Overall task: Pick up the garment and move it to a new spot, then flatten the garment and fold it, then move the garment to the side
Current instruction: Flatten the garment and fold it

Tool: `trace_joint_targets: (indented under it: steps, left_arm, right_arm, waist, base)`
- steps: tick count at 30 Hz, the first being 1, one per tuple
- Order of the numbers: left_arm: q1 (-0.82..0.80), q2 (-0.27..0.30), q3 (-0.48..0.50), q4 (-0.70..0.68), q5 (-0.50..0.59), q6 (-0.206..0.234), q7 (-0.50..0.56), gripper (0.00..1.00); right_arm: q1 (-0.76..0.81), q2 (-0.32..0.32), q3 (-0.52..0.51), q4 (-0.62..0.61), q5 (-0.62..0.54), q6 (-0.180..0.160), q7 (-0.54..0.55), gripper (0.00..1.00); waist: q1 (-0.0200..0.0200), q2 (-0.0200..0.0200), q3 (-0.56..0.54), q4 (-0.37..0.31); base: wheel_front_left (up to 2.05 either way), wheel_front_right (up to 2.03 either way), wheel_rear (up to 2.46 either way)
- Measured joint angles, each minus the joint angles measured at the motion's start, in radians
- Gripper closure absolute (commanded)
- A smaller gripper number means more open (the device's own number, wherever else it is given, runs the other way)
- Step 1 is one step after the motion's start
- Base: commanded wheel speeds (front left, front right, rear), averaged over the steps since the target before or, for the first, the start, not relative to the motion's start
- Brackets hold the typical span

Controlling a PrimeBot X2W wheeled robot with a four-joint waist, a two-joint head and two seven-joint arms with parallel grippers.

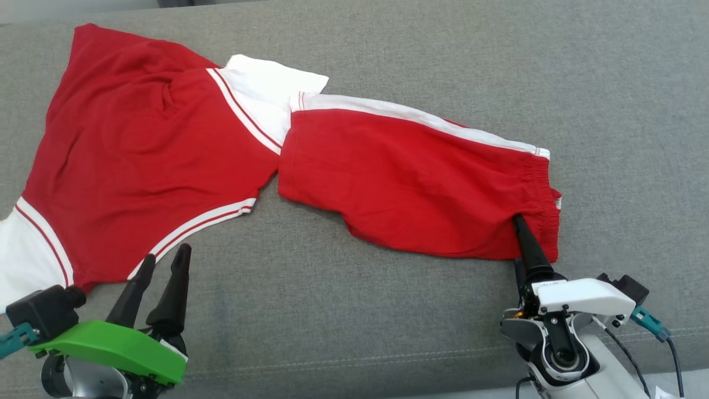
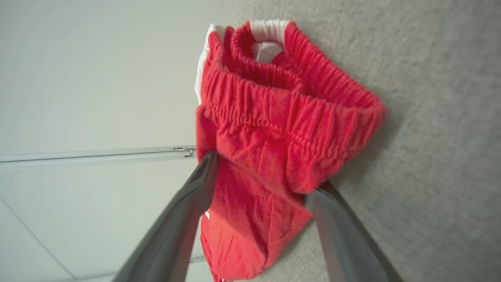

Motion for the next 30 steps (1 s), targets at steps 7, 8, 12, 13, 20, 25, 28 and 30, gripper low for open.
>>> trace_joint_targets:
  steps: [7, 8, 12, 13, 20, 25, 28, 30]
  left_arm:
    - [0.029, -0.030, -0.019, 0.013, 0.024, 0.000, 0.001, 0.00]
    - [0.034, -0.034, -0.020, 0.014, 0.026, 0.000, 0.001, 0.00]
    - [0.046, -0.044, -0.013, 0.016, 0.026, 0.000, -0.003, 0.00]
    - [0.052, -0.047, -0.008, 0.016, 0.026, 0.000, -0.007, 0.00]
    - [0.060, -0.076, -0.007, 0.026, 0.026, 0.000, -0.017, 0.00]
    - [0.070, -0.103, -0.008, 0.040, 0.026, 0.000, -0.029, 0.00]
    - [0.082, -0.113, -0.007, 0.048, 0.026, 0.000, -0.038, 0.00]
    - [0.091, -0.129, -0.007, 0.051, 0.026, 0.000, -0.048, 0.00]
  right_arm:
    - [-0.032, 0.000, -0.035, 0.049, 0.001, 0.000, 0.000, 0.00]
    - [-0.035, 0.000, -0.043, 0.055, 0.002, 0.001, 0.000, 0.00]
    - [-0.039, 0.000, -0.066, 0.080, 0.007, 0.006, 0.000, 0.60]
    - [-0.042, 0.000, -0.072, 0.085, 0.013, 0.006, 0.000, 0.75]
    - [-0.060, 0.002, -0.122, 0.137, 0.021, 0.006, 0.000, 1.00]
    - [-0.060, -0.001, -0.138, 0.148, -0.046, 0.006, 0.000, 1.00]
    - [-0.056, -0.025, -0.128, 0.150, -0.085, 0.006, 0.000, 1.00]
    - [-0.049, -0.060, -0.131, 0.150, -0.104, 0.006, 0.000, 1.00]
  waist:
    - [0.0000, 0.0000, -0.010, 0.038]
    - [0.0000, 0.0000, -0.011, 0.043]
    - [0.0000, 0.0000, -0.018, 0.063]
    - [0.0000, 0.0000, -0.019, 0.066]
    - [0.0000, 0.0000, -0.037, 0.066]
    - [0.0000, 0.0000, -0.055, 0.058]
    - [0.0000, 0.0000, -0.065, 0.047]
    - [0.0000, 0.0000, -0.073, 0.033]
  base:
    - [0.00, 0.00, 0.00]
    - [0.00, 0.00, 0.00]
    - [0.00, 0.00, 0.00]
    - [0.00, 0.00, 0.00]
    - [0.00, 0.00, 0.00]
    - [0.00, 0.00, 0.00]
    - [0.00, 0.00, 0.00]
    - [0.00, 0.00, 0.00]
